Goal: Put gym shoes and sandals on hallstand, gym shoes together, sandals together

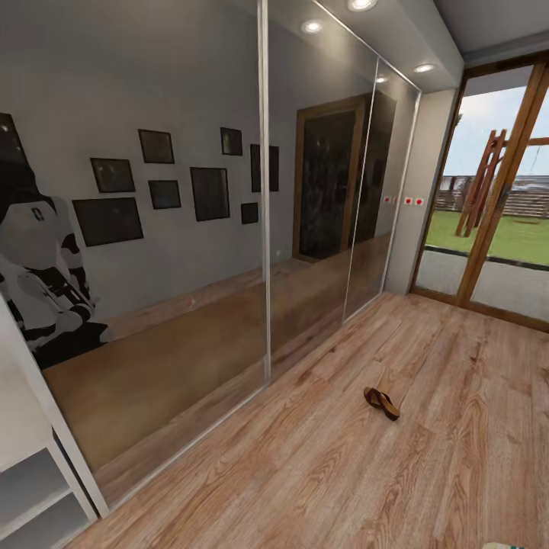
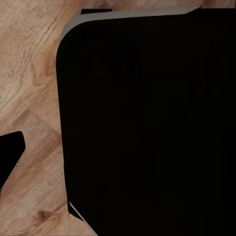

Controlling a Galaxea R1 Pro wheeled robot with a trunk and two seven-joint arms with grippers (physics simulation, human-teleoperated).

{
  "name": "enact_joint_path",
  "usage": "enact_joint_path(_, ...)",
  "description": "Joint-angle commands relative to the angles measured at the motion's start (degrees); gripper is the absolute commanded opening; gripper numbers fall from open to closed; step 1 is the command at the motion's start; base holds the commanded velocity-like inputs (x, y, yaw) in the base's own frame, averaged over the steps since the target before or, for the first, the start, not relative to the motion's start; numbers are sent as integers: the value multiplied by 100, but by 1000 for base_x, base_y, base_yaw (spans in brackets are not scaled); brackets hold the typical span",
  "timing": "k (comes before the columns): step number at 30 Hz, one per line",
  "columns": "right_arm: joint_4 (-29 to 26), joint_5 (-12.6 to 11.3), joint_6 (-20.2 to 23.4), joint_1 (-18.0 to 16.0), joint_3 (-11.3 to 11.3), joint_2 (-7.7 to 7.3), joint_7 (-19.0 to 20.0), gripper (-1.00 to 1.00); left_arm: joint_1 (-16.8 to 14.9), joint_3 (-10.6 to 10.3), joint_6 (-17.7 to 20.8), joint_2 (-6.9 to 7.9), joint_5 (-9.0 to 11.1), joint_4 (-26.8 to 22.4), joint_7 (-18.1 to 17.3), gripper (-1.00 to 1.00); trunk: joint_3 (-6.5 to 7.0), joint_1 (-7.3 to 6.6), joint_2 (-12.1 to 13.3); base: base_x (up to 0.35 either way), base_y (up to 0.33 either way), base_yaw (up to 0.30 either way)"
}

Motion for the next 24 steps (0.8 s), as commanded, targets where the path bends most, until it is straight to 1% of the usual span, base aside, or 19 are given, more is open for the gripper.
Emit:
enact_joint_path(1, -1, -7, -1, -2, -8, -1, 6, 100, 0, 3, -42, 3, 0, -35, -1, 100, -5, 0, -3, 0, 0, 0)
enact_joint_path(7, -19, -6, -4, -2, -10, -1, -23, 100, 0, 10, -235, 16, 6, -229, 6, 100, -5, 0, -3, 0, 0, 0)
enact_joint_path(10, -117, -6, -9, -2, -14, -2, -26, 100, 0, 9, -331, 2, 7, -326, 8, 100, -5, 0, -3, 0, 0, 0)
enact_joint_path(11, -149, -6, -9, -2, -15, -4, -26, 100, -2, 8, -363, -5, 7, -359, 8, 100, -5, 0, -3, 0, 0, 0)
enact_joint_path(13, -214, -3, -10, -2, -11, -11, -27, 100, -7, 5, -428, -70, 7, -423, 8, 100, -5, 0, -3, 0, 0, 0)
enact_joint_path(17, -343, 24, -11, -2, -8, -16, -22, 100, -27, -1, -556, -126, -11, -552, 5, 100, -5, 0, -3, 0, 0, 0)
enact_joint_path(21, -472, 15, -11, -2, -7, -29, -17, 100, -62, 0, -684, -120, -26, -682, 7, 100, -5, 0, -3, 0, 0, 0)
enact_joint_path(22, -1770, 11, -11, -2, -9, -31, -16, 100, -79, 1, -1998, -119, -26, -3154, 6, 100, -5, 0, -3, 0, 0, 0)
enact_joint_path(24, -1795, 7, -11, -2, -12, -24, -13, 100, -127, 2, -2148, -117, -24, -3154, 4, 100, -5, 0, -3, 0, 0, 0)
